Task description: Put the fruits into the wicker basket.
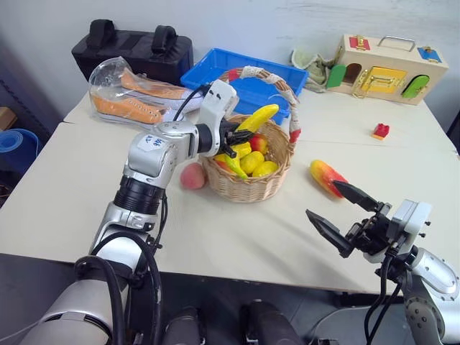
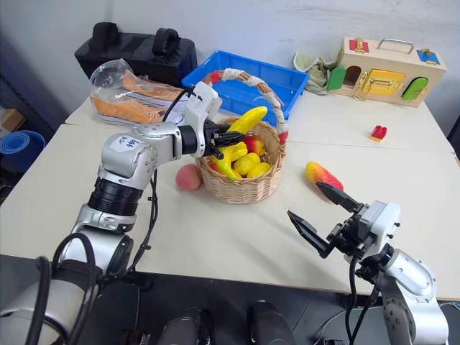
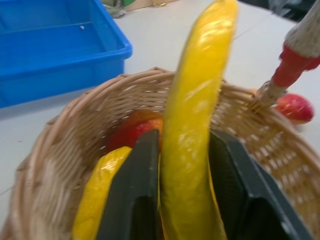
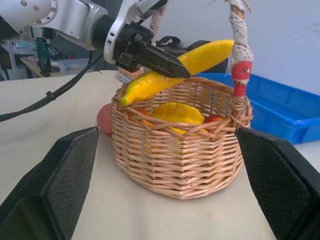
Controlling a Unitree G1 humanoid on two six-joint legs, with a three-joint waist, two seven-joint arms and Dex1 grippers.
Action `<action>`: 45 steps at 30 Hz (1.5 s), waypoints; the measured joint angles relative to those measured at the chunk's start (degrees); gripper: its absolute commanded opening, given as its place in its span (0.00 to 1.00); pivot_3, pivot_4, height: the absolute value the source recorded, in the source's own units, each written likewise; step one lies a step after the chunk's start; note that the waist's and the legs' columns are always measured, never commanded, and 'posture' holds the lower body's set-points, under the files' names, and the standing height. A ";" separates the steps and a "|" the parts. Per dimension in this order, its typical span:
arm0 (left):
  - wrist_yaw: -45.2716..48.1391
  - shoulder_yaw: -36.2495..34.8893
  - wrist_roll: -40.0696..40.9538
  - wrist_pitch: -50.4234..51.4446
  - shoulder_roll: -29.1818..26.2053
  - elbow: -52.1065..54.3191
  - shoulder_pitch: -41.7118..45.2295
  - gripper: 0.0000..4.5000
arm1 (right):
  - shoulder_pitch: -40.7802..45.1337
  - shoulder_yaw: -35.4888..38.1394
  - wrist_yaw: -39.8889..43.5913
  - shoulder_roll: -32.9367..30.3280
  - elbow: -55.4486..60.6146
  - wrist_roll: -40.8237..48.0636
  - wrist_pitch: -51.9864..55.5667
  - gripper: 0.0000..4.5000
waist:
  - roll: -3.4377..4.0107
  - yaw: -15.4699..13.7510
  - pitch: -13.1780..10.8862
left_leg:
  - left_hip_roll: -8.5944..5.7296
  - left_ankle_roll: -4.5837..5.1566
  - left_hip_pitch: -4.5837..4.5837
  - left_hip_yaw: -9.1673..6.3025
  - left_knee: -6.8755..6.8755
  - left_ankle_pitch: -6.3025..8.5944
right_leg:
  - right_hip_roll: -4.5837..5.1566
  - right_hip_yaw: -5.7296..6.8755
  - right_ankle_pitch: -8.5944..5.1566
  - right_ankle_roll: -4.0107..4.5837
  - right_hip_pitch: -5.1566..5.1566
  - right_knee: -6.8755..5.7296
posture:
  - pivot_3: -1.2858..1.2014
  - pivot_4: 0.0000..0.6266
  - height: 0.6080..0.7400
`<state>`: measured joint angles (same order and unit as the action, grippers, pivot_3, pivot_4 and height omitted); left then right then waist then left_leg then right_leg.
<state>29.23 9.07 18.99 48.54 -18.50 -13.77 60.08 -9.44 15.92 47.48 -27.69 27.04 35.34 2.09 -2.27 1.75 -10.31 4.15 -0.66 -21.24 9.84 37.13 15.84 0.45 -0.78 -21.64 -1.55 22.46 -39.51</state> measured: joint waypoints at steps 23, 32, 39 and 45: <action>31.40 -28.79 11.67 -16.79 -27.29 20.93 -37.85 1.00 | 8.77 -4.43 6.88 -3.76 -6.97 -2.18 -1.74 1.00 | 0.06 1.53 -0.07 | 0.03 -0.01 0.07 -0.08 -0.04 -0.03 | 0.02 0.06 -0.01 0.08 -0.03 0.03 | 0.52 0.24 1.00; 37.35 -44.55 7.50 -33.26 -34.47 -3.10 -57.34 1.00 | 9.27 -4.33 9.76 -5.56 -9.65 -4.73 -4.58 1.00 | -0.12 1.28 0.02 | 0.00 0.30 -0.08 -0.27 -0.11 0.40 | 0.32 0.37 -0.02 0.09 -0.17 0.44 | 0.52 0.24 1.00; 38.25 -36.19 9.82 -27.72 -32.91 3.50 -50.18 1.00 | 9.95 -4.69 8.36 -5.76 -7.72 -4.52 -2.07 1.00 | -0.07 0.29 0.00 | -0.15 0.32 0.02 -0.50 -0.12 0.43 | 0.55 0.71 -0.01 0.10 -0.51 0.56 | 0.52 0.24 1.00; 35.13 -19.08 4.52 -27.62 -23.08 -2.55 -32.29 1.00 | 12.28 -6.35 7.89 -5.86 -6.19 -4.37 -0.05 1.00 | -0.04 0.32 0.01 | -0.20 0.40 -0.03 -0.37 -0.11 0.37 | 0.43 0.55 0.01 -0.01 -0.48 0.67 | 0.52 0.24 1.00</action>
<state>64.36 -10.01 23.51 20.92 -41.58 -16.32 27.79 2.84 9.57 55.37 -33.55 20.85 30.98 2.04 -2.31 2.07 -10.30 3.95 -0.26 -21.27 9.46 37.02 16.21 0.88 -0.23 -21.63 -1.57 21.98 -38.83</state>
